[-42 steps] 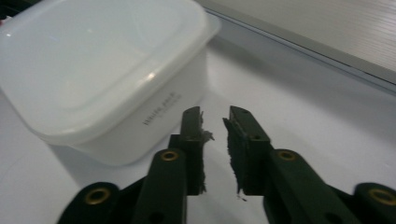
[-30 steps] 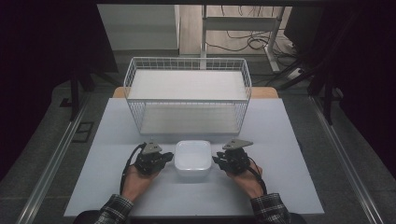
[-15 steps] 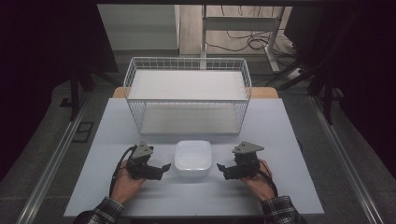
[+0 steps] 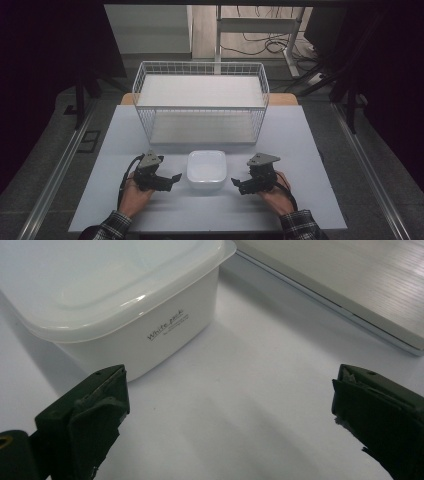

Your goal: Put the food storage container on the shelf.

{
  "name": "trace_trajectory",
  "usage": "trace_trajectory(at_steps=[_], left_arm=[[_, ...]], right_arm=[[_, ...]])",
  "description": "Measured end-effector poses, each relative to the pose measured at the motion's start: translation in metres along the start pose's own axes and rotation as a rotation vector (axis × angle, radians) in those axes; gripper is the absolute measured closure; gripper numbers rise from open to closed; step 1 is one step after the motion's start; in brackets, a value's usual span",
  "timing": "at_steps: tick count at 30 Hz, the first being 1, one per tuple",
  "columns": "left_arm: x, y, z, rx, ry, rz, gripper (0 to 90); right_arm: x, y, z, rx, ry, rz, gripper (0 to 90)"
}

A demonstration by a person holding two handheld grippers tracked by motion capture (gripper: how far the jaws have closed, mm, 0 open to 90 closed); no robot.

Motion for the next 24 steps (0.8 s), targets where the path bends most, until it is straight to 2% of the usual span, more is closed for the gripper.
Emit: trace_trajectory(at_steps=[7,11,15,18,19,24], left_arm=[[-0.001,-0.006,0.008,-0.037,0.055,0.037,3.3],[-0.004,-0.009,0.009,-0.033,0.052,0.031,2.1],[-0.006,-0.013,0.009,-0.037,0.069,0.033,0.9],[-0.008,-0.017,0.009,-0.045,0.096,0.034,0.3],[-0.008,-0.020,0.009,-0.057,0.128,0.040,0.4],[-0.012,-0.024,0.008,-0.056,0.154,0.034,0.5]], right_arm=[[-0.001,-0.003,0.005,-0.015,-0.025,-0.028,1.8],[0.000,-0.005,0.007,-0.028,-0.038,-0.041,1.8],[0.002,-0.009,0.011,-0.054,-0.056,-0.056,1.7],[0.006,-0.013,0.012,-0.070,-0.061,-0.047,0.2],[0.009,-0.016,0.013,-0.077,-0.069,-0.042,0.0],[0.012,-0.022,0.012,-0.074,-0.089,-0.063,0.0]])
Point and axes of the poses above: each handheld gripper's, and its own axes: z roughly backward along the jaws, y roughly out of its underside, x roughly to its left, the point moved 1 cm from there along -z, roughly forward along the jaws, and after that the axes turned 15 degrees about x, right-handed, at the moved point
